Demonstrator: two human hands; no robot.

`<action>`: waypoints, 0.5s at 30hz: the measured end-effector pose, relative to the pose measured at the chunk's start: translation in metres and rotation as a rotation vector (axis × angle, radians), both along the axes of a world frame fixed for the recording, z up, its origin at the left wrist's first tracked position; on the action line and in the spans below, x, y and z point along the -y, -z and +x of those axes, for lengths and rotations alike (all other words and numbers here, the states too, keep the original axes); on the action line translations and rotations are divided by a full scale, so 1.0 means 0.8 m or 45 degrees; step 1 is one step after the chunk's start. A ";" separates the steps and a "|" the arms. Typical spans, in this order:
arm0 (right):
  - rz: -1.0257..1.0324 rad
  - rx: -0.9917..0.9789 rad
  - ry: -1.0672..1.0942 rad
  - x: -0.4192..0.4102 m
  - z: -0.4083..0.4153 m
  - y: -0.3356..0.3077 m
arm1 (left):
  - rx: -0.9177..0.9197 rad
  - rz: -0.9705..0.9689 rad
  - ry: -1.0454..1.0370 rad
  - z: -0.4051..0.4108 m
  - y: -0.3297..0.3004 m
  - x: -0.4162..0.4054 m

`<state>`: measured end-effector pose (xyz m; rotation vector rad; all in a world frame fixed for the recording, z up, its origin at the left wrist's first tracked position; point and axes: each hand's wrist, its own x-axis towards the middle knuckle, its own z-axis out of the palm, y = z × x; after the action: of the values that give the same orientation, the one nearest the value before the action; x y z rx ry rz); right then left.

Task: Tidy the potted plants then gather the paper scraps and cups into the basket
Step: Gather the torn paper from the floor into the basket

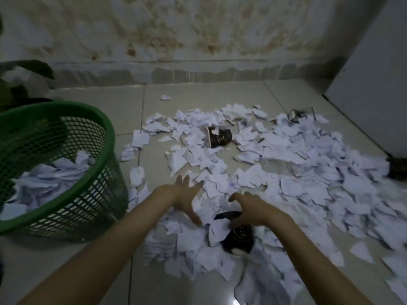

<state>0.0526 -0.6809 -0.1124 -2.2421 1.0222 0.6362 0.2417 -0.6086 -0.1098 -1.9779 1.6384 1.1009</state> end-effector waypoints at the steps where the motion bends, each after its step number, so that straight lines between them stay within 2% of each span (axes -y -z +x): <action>1: 0.008 -0.036 -0.031 -0.007 -0.008 0.011 | -0.019 -0.001 0.037 -0.006 0.016 -0.010; 5: -0.053 -0.070 -0.139 -0.023 -0.022 0.030 | -0.100 -0.189 0.166 -0.033 0.068 -0.042; 12: -0.177 -0.133 -0.072 0.002 -0.028 0.015 | -0.086 -0.604 0.155 -0.019 0.096 -0.059; 14: -0.136 -0.018 0.028 0.019 -0.021 0.004 | -0.089 -0.838 0.055 -0.018 0.093 -0.070; 15: -0.133 0.096 0.094 0.028 -0.014 0.003 | -0.077 -0.963 -0.075 -0.019 0.093 -0.076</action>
<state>0.0415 -0.7032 -0.1150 -2.2876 1.1173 0.4728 0.2264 -0.5480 -0.1844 -2.4490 2.2723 0.5904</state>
